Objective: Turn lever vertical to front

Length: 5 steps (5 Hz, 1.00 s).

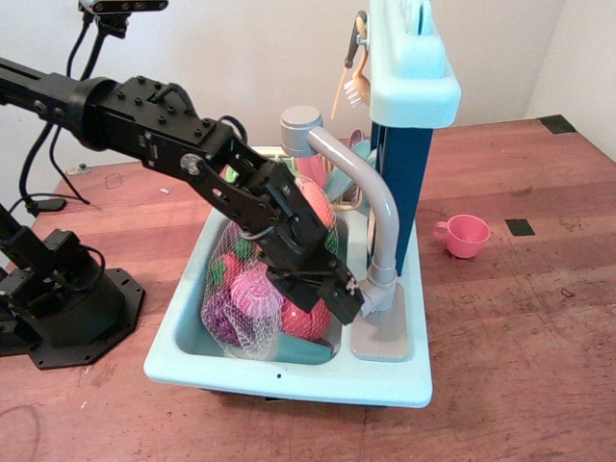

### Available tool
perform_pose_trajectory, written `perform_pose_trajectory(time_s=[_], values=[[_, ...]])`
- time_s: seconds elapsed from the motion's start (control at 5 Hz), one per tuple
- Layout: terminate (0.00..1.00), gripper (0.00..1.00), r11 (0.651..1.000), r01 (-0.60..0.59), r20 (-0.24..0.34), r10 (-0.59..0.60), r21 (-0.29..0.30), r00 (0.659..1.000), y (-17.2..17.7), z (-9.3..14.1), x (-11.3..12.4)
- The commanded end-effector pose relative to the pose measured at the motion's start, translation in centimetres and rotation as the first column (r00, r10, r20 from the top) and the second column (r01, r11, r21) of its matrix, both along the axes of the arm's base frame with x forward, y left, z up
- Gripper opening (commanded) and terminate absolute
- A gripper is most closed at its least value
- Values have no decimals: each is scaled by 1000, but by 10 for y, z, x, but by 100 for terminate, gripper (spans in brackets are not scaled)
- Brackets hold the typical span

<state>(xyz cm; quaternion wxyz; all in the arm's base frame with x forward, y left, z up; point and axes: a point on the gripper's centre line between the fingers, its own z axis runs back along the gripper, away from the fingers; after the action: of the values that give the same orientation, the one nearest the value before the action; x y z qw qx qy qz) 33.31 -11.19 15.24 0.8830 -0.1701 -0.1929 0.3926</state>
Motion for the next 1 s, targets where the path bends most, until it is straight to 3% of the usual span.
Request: perform_pose_trajectory(time_s=[0.0,0.2,0.4,0.8], values=[[0,100,999,-36,21,36,-29,999,8,-2,-2],[0,100,998,-47,8,47,-40,999,7,-6,-23],[0,100,999,-38,-22,37,-30,999,7,8,-47],[0,100,999,-38,-22,37,-30,999,7,8,-47]])
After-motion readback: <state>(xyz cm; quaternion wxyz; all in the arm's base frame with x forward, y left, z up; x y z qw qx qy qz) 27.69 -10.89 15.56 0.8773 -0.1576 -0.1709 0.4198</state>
